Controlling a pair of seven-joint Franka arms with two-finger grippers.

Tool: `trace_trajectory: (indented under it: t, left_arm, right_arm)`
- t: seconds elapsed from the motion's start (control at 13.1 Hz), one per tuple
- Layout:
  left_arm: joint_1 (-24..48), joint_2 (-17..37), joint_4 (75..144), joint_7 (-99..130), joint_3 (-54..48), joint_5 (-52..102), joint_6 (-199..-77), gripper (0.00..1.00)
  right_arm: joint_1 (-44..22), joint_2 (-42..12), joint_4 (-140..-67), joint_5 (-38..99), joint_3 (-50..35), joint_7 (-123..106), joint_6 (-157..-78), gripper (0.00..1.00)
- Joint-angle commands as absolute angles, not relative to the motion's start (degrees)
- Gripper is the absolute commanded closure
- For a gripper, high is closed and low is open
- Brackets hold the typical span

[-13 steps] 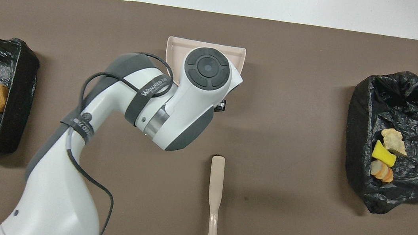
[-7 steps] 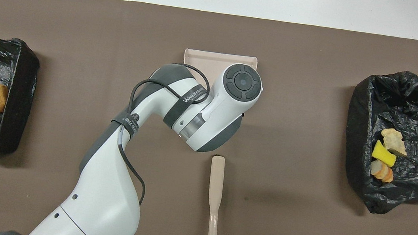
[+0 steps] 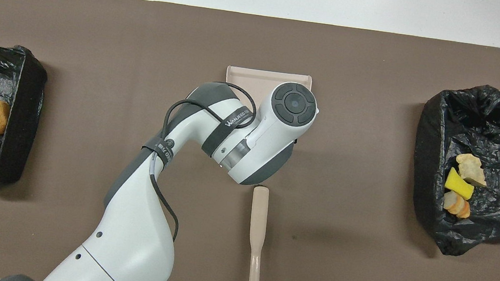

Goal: Sweep and dump trash in bin

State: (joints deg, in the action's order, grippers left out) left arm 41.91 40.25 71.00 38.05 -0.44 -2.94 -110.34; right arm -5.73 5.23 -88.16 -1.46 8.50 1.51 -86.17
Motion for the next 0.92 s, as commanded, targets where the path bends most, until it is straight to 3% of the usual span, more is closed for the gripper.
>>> trace_trajectory:
  t: [0.0, 0.15, 0.61, 0.84]
  left_arm:
    - [42.2, 39.9, 71.1, 37.8, 0.9, -3.7, -111.9, 0.26]
    - [41.4, 36.3, 73.4, 36.2, 1.1, -6.3, -111.4, 0.00]
    - [32.3, 14.7, 92.0, 21.2, 2.2, -6.4, -110.9, 0.00]
    - [26.6, 8.0, 93.3, 11.4, 2.1, -6.2, -106.9, 0.00]
  right_arm:
    - [-5.4, 6.1, -89.2, -1.5, 8.3, -0.3, -86.7, 0.00]
    - [-5.5, 6.1, -89.2, -1.5, 8.3, -0.7, -86.6, 0.00]
    - [-5.5, 6.2, -89.2, -1.4, 8.3, -2.8, -85.1, 0.00]
    - [-5.4, 6.0, -88.8, -1.4, 8.3, -2.8, -84.8, 0.00]
